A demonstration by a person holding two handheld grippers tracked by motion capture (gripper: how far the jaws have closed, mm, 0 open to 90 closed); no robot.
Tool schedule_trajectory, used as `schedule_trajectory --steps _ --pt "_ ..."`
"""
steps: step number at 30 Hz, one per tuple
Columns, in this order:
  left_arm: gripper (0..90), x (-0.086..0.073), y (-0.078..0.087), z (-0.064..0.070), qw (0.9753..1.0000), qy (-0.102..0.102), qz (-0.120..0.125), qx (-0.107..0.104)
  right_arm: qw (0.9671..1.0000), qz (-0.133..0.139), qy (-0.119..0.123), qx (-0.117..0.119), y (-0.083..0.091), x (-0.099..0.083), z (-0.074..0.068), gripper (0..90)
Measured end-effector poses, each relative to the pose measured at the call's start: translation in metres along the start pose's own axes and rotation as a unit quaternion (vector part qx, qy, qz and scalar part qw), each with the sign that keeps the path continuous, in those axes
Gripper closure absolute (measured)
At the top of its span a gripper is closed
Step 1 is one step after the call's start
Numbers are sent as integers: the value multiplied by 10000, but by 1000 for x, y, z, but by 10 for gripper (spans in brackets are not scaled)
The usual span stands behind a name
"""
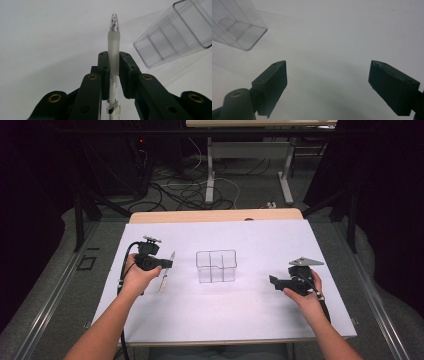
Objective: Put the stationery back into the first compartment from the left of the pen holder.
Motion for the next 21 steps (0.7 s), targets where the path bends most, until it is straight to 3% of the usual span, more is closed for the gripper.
schedule_trajectory --steps 1,5,8,14,18,19,21 --pt "799 2 1 1 9999 87 74 0 10000 1 24 -5 0 0 0 148" --pt "799 10 7 0 9992 127 386 35 10000 -25 72 -32 0 -1 0 143" --pt "799 17 10 -1 9972 209 707 96 9999 -32 106 -25 -1 -1 -1 129" --pt "799 27 18 2 9932 315 1119 -25 10000 -7 71 -19 0 -1 -1 106" --pt "799 36 24 6 9888 377 1441 -58 10000 14 50 -25 0 0 0 89" --pt "799 40 25 7 9856 402 1639 -30 10000 13 31 -23 0 0 0 86" --pt "799 43 29 10 9827 414 1805 -66 10000 15 33 -14 0 0 0 64"
Point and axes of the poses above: each handheld gripper's, and its own axes: y roughly backward along the jaws, x roughly out of its top, z roughly to its right, the point moved 9 cm from there along -y, roughly forward along the jaws, and after that the axes turned 4 degrees about x, right-handed, at the moved point
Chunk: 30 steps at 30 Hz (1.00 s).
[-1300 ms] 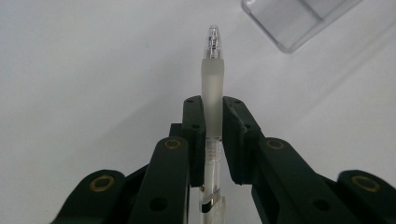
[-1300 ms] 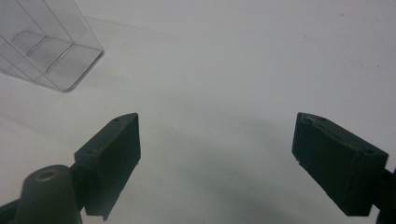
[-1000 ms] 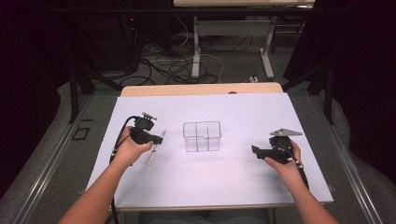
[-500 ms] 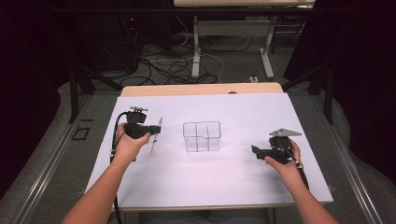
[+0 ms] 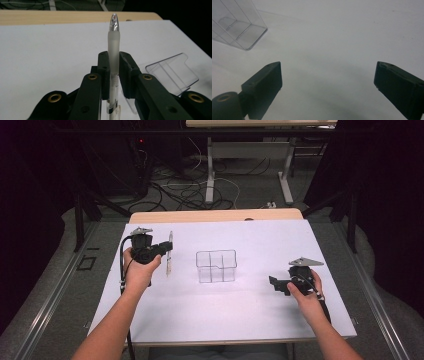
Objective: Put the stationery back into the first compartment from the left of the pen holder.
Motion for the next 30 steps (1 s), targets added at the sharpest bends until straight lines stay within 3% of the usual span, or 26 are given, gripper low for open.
schedule_trajectory --steps 7,15,30 --pt "799 10 4 11 9994 -38 318 -123 10000 -52 50 43 -1 -1 0 0" --pt "799 21 2 26 9978 -157 614 -205 9998 -132 115 21 -2 -2 -1 0" --pt "799 35 -8 53 9954 -304 824 -379 9998 -171 110 22 -3 -4 0 0"
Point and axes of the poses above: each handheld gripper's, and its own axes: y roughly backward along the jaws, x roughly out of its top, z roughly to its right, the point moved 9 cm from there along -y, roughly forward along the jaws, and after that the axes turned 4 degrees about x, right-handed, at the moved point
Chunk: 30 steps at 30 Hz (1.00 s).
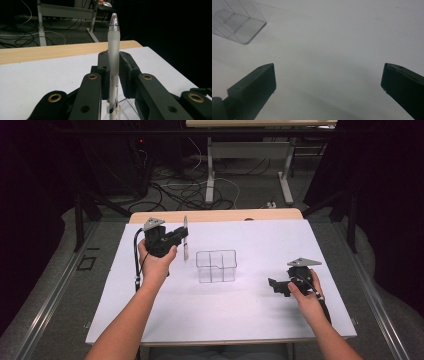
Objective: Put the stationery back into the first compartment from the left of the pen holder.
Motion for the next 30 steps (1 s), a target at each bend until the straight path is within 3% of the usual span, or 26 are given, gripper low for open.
schedule_trajectory --steps 10,30 --pt "799 0 -11 13 9999 10 -1 -107 10000 -20 16 60 -1 -1 -1 0" --pt "799 -7 -29 35 9995 -165 -45 -248 9999 -47 31 122 -1 -2 -2 0"
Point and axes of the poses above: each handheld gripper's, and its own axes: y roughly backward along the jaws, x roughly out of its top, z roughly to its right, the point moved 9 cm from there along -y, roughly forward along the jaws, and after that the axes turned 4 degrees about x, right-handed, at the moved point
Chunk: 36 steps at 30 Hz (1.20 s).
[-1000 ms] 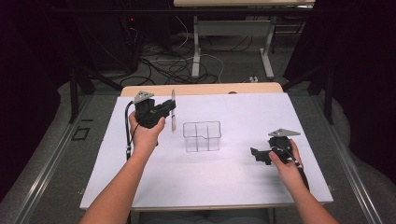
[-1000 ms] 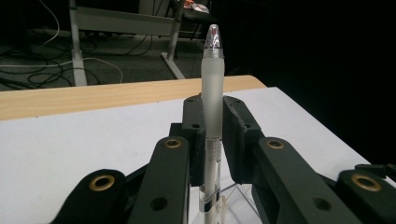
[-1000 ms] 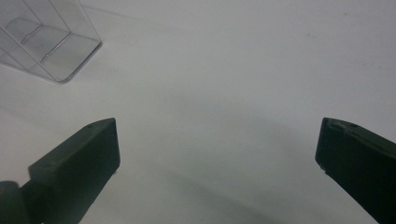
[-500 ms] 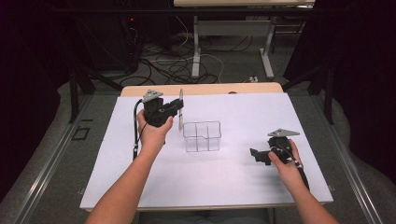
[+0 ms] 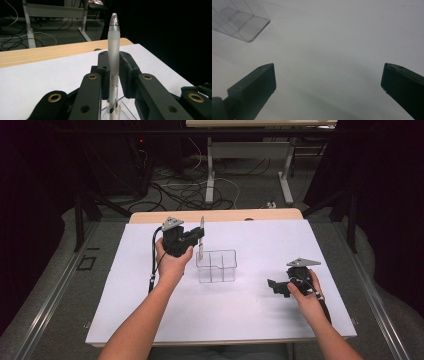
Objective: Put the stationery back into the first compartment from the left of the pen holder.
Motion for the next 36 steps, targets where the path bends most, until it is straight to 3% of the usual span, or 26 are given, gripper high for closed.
schedule_trajectory --steps 3,11,36 --pt "799 -2 -3 0 10000 -76 -38 16 10000 2 4 2 0 0 0 0" --pt "799 -10 -10 0 9999 -16 -154 56 10000 -14 -3 28 0 0 -1 0" --pt "798 -47 -22 -3 9987 -91 -492 109 10000 -52 41 58 -1 -2 -1 5"
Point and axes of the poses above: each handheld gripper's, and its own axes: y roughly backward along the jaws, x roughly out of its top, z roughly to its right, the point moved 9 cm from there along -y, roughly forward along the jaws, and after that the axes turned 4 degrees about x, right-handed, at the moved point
